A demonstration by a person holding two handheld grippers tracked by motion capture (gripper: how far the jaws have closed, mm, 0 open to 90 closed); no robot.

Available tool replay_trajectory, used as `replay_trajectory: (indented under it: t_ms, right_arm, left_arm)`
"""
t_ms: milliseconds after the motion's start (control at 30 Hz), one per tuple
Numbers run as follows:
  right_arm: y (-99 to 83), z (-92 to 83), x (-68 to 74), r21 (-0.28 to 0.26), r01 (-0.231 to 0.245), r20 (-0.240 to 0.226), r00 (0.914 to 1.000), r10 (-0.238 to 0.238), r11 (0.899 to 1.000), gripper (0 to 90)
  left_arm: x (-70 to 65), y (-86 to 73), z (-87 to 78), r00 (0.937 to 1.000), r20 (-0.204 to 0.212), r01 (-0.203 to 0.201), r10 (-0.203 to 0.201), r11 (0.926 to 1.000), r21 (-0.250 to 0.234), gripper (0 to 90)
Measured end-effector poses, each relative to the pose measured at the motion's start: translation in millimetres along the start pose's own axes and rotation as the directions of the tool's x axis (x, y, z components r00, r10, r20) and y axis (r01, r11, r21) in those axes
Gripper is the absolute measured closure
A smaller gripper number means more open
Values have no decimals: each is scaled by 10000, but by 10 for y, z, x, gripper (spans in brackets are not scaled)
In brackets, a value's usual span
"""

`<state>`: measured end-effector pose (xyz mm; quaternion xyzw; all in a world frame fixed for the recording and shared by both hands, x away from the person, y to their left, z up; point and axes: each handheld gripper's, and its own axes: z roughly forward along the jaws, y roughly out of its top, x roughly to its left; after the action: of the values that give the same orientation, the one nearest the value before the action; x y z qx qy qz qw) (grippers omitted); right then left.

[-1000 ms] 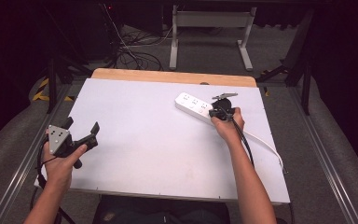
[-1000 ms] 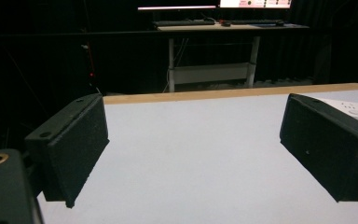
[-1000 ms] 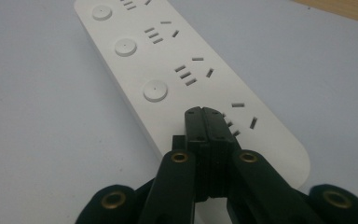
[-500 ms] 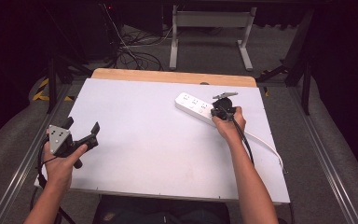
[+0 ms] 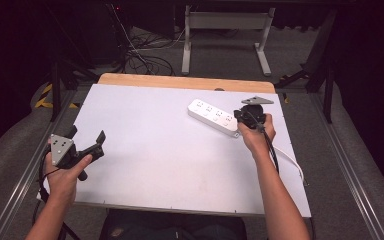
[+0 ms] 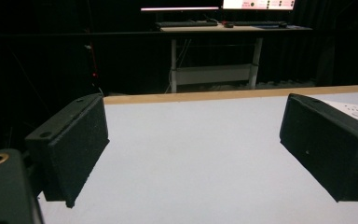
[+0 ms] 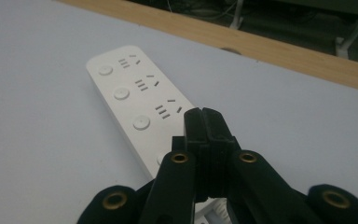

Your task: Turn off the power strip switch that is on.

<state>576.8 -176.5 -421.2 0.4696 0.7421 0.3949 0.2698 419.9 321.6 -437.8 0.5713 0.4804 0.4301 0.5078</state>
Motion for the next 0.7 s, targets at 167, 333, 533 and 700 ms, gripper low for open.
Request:
replay_trajectory:
  t_ms: [167, 333, 533, 700]
  right_arm:
    - [-116, -419, -138, -1400, -709, -255, 9974, 679, 9876, 900]
    - [-316, -804, -191, -2540, -894, -265, 9960, 855, 9631, 900]
    - [-664, -1181, -140, -3252, -822, 118, 9958, 910, 9421, 900]
    - [-879, -1425, -53, -3731, -703, 252, 9960, 858, 9251, 900]
  left_arm:
    - [-12, 2, -18, 10000, 42, -47, 47, 10000, -10, 83]
    - [-20, 5, -15, 10000, 54, 8, -8, 10000, -48, 83]
    - [-14, 16, -29, 9999, -24, 109, -110, 9999, -92, 83]
    - [-28, 23, -24, 9999, 61, 85, -84, 9999, -114, 84]
